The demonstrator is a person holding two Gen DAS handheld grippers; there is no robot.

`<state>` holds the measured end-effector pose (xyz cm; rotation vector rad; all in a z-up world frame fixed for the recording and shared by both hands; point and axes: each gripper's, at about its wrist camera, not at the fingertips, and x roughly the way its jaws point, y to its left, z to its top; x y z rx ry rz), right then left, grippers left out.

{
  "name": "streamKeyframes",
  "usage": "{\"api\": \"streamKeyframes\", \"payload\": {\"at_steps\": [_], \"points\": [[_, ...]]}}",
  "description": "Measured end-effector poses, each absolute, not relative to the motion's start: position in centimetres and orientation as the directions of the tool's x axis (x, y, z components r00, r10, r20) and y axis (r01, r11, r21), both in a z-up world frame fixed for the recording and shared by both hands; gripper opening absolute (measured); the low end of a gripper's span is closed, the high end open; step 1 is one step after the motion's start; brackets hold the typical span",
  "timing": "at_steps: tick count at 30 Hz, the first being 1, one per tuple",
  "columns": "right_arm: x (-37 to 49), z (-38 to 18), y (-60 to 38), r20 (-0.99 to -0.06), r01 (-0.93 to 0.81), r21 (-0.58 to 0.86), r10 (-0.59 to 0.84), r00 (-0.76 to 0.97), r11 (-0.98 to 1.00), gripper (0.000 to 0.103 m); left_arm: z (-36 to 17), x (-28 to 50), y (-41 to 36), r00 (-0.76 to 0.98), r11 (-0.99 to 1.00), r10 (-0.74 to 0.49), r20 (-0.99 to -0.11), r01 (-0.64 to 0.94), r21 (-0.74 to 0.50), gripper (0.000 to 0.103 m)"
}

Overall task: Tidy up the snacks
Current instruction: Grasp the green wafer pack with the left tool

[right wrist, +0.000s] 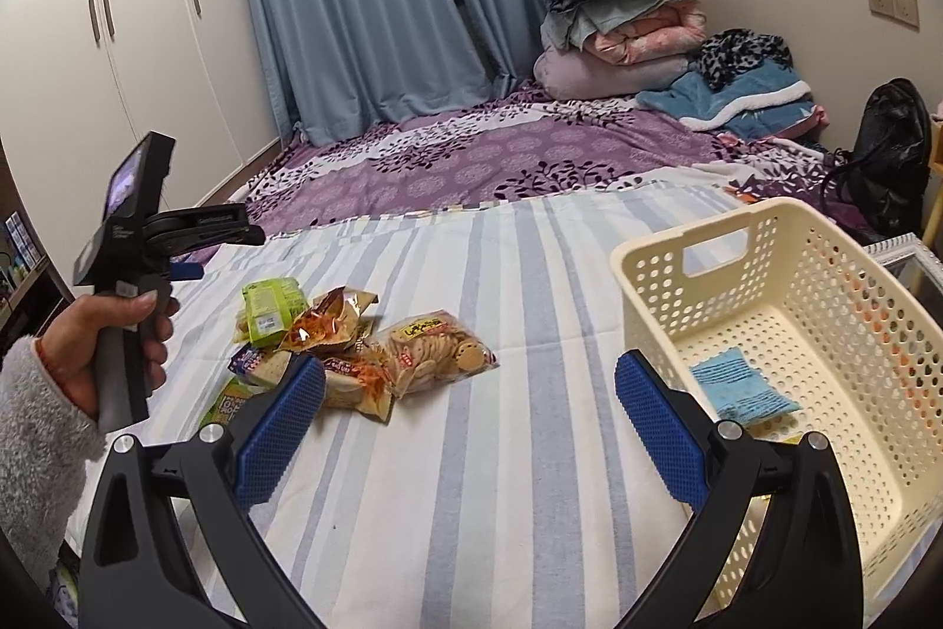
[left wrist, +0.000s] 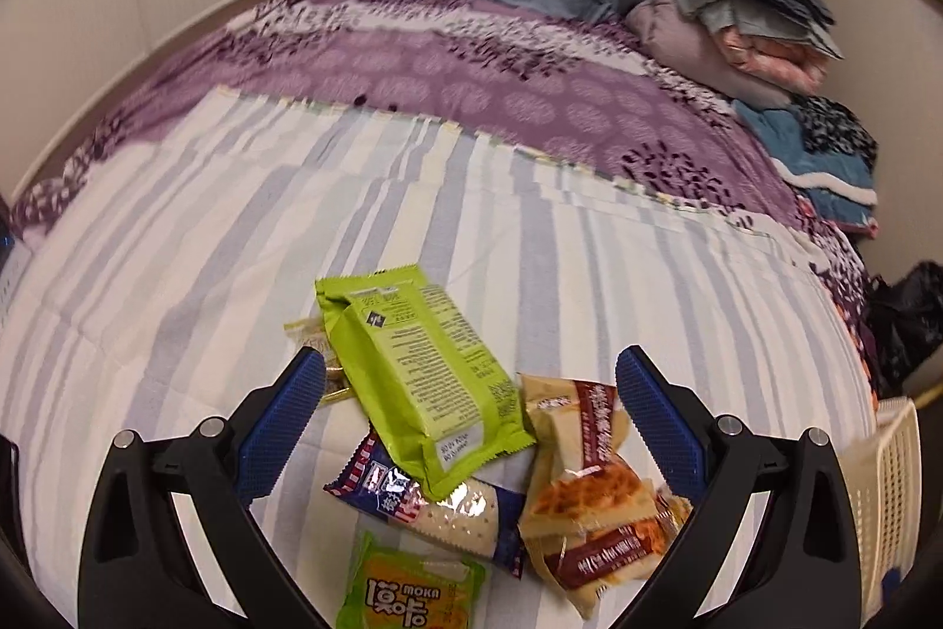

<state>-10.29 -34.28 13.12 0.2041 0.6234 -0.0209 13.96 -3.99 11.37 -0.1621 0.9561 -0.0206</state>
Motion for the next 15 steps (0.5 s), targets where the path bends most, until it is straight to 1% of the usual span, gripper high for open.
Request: {"api": "streamKeyframes", "payload": {"at_steps": [5,13,15], "points": [[-9.3,12.1,-33.6,-0.604,0.056,0.183,0.067,0.794,0.981,0.098,9.0,16.5,-4.1,0.536,0.989,0.018,-0.844,-0.131,-0.062,0.100],[-7.9,10.6,-32.7,-0.630,0.034,0.198,0.101,0.770,0.980,0.098,6.2,19.2,-4.7,0.468,0.982,0.091,-0.879,-0.189,0.002,0.100],[-7.7,10.4,-32.5,-0.635,0.028,0.192,0.103,0.766,0.981,0.098,5.5,19.7,-4.5,0.449,0.978,0.092,-0.889,-0.207,-0.003,0.100]]}}
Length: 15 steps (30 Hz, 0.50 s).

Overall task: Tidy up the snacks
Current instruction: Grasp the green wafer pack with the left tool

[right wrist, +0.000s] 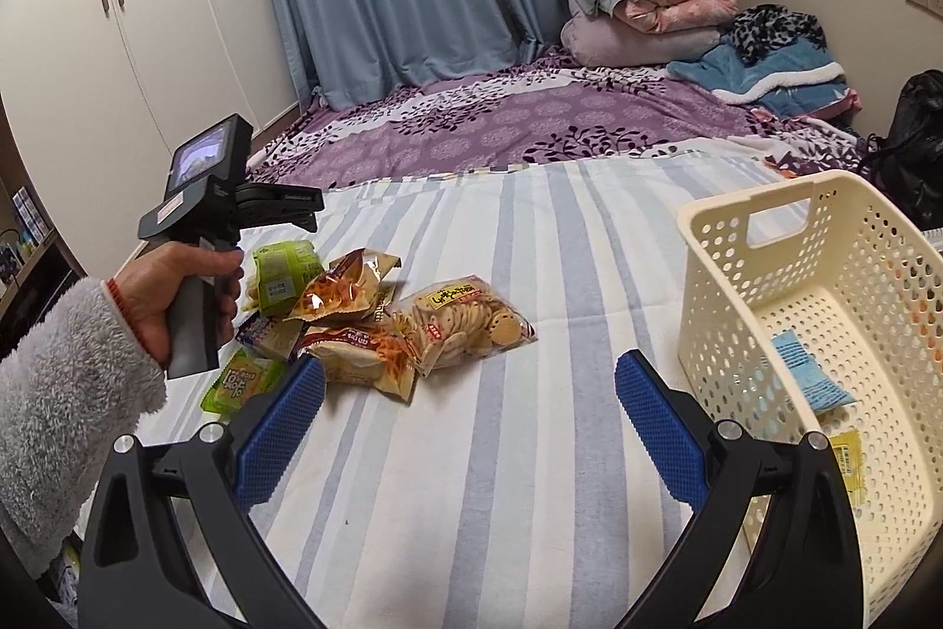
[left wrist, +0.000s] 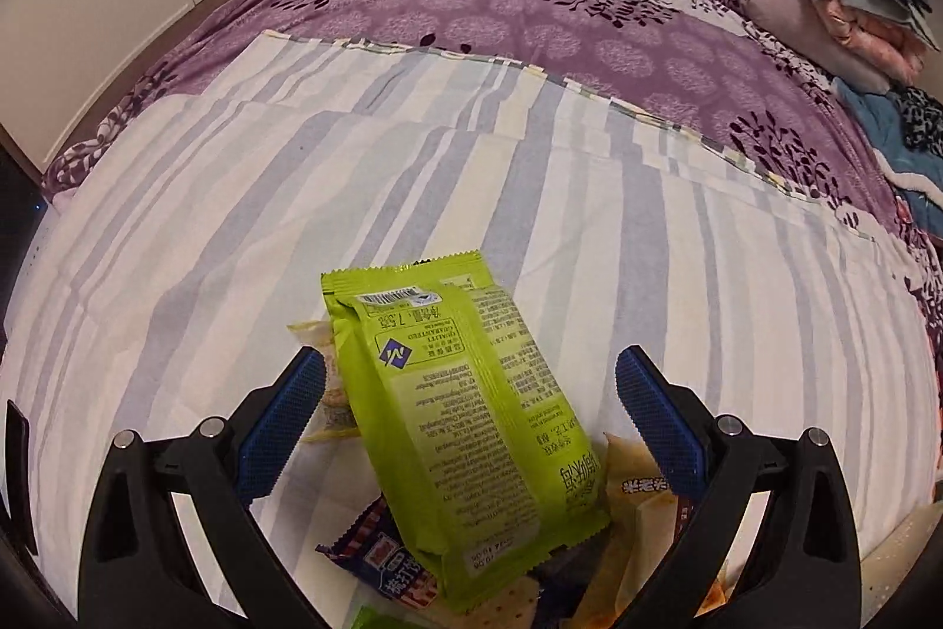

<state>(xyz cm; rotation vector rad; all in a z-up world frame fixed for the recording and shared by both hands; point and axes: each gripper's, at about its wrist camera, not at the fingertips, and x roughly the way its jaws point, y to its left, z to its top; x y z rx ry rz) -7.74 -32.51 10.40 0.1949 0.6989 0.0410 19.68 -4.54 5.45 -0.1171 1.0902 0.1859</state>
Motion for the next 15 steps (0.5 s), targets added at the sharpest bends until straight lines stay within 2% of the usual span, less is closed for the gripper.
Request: {"api": "streamKeyframes", "payload": {"at_steps": [7,15], "points": [[-7.1,9.7,-32.1,-0.652,0.016,0.183,0.109,0.750,0.983,0.098,3.0,20.7,-4.3,0.391,0.976,0.129,-0.911,-0.211,0.048,0.100],[-6.0,9.2,-31.9,-0.665,0.018,0.183,0.110,0.738,0.983,0.098,1.9,20.2,-3.4,0.381,0.977,0.115,-0.917,-0.210,0.036,0.100]]}}
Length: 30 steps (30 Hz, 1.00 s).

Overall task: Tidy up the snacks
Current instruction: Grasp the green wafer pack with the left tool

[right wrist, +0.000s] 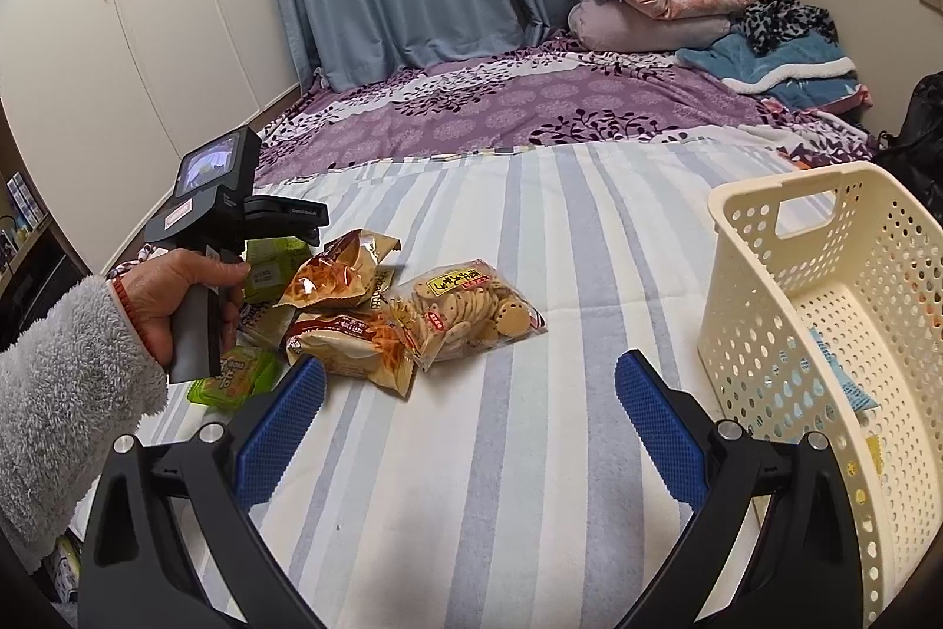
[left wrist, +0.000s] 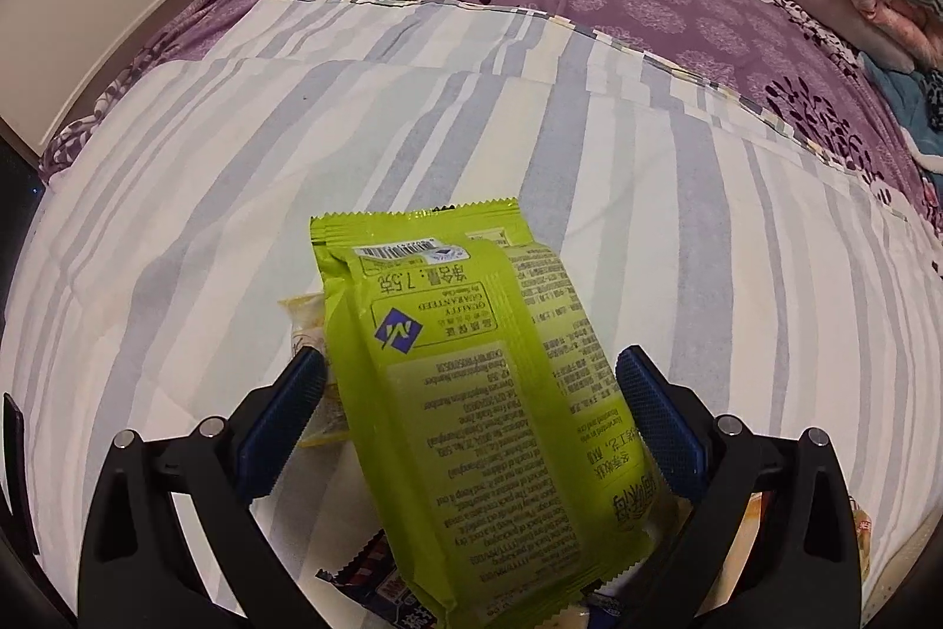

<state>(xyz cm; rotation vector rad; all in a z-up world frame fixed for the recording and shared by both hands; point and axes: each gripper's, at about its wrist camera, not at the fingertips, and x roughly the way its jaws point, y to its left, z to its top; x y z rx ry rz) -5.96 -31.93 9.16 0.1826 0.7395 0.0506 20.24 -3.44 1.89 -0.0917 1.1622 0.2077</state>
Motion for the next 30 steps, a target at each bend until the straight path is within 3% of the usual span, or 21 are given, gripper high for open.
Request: {"api": "streamKeyframes", "payload": {"at_steps": [3,5,10,24,30], "points": [[-5.5,9.1,-31.8,-0.669,0.014,0.181,0.113,0.735,0.983,0.098,2.0,19.7,-3.2,0.402,0.981,0.088,-0.911,-0.195,0.008,0.099],[-5.2,9.1,-31.8,-0.671,0.013,0.182,0.115,0.732,0.983,0.098,2.2,19.3,-2.9,0.418,0.982,0.080,-0.905,-0.187,0.000,0.091],[-4.6,8.5,-31.6,-0.681,0.018,0.183,0.113,0.724,0.983,0.098,2.8,18.1,-1.6,0.447,0.982,0.016,-0.894,-0.173,-0.070,0.084],[-1.9,6.9,-31.0,-0.718,0.044,0.154,0.081,0.691,0.987,0.098,6.4,13.9,0.7,0.541,0.980,-0.078,-0.838,-0.115,-0.165,0.083],[1.2,5.1,-30.9,-0.756,0.067,0.259,0.159,0.634,0.963,0.098,8.7,12.3,1.5,0.583,0.976,-0.117,-0.804,-0.082,-0.201,0.083]]}}
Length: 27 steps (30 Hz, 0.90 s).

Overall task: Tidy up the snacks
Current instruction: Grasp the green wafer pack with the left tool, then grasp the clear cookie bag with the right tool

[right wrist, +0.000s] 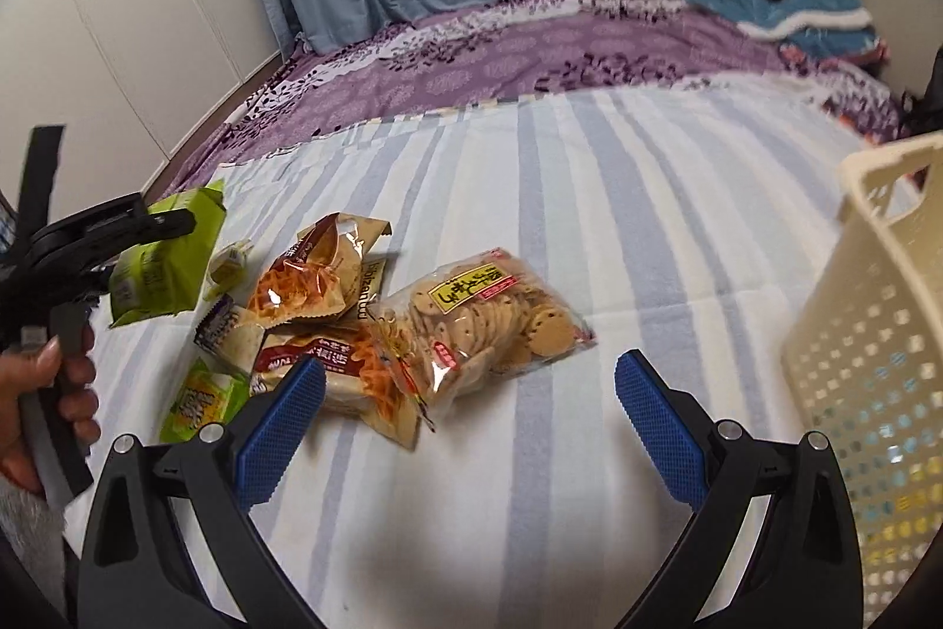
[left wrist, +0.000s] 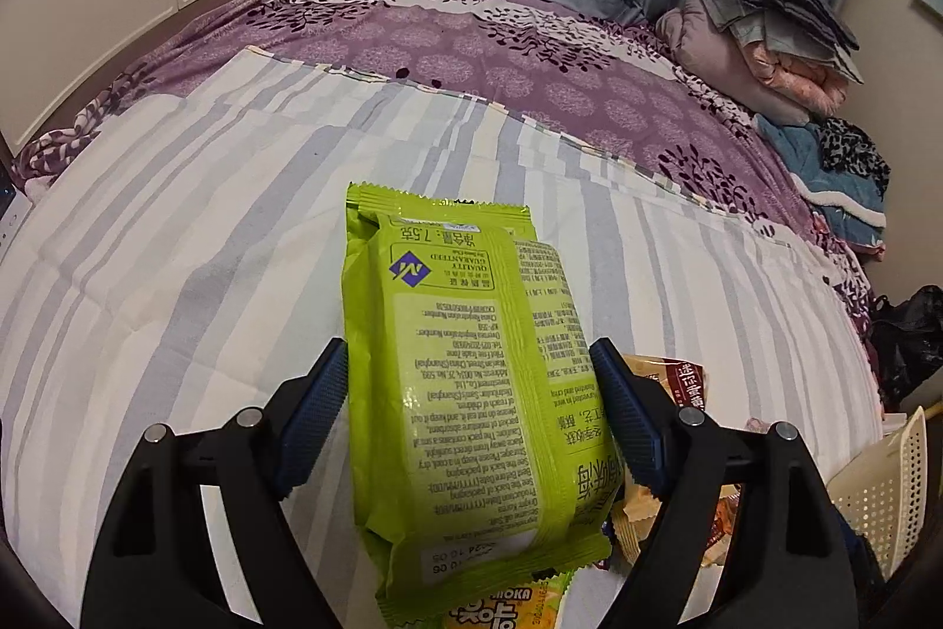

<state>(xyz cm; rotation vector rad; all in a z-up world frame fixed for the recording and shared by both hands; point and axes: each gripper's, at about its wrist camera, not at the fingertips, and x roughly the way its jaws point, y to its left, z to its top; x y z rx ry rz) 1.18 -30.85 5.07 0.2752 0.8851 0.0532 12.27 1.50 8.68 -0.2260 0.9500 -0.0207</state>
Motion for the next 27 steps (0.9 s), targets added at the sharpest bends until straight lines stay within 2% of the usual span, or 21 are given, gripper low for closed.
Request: {"api": "streamKeyframes", "payload": {"at_steps": [7,9,16,20,22,26,27], "points": [[4.1,1.6,-31.4,-0.786,0.165,0.408,0.254,0.564,0.898,0.098,10.3,10.7,2.6,0.611,0.970,-0.153,-0.776,-0.057,-0.236,0.083],[5.0,1.2,-31.5,-0.793,0.190,0.408,0.243,0.559,0.893,0.098,10.5,10.2,2.9,0.614,0.968,-0.161,-0.773,-0.054,-0.245,0.083],[8.4,1.0,-30.3,-0.809,0.178,0.324,0.174,0.562,0.929,0.098,10.5,9.2,4.2,0.615,0.963,-0.173,-0.769,-0.058,-0.263,0.083],[9.5,1.0,-29.0,-0.825,0.149,0.205,0.089,0.559,0.967,0.098,10.5,9.0,4.7,0.618,0.961,-0.175,-0.767,-0.062,-0.270,0.083],[9.7,0.8,-28.3,-0.832,0.139,0.144,0.043,0.554,0.980,0.092,10.5,8.9,4.8,0.618,0.961,-0.177,-0.766,-0.061,-0.271,0.083],[9.4,0.8,-28.0,-0.828,0.116,0.101,0.019,0.560,0.988,0.064,10.5,8.9,4.9,0.619,0.960,-0.180,-0.765,-0.060,-0.274,0.083],[9.3,0.9,-28.0,-0.827,0.110,0.094,0.016,0.561,0.989,0.062,10.6,8.8,4.9,0.619,0.960,-0.182,-0.764,-0.058,-0.275,0.083]]}}
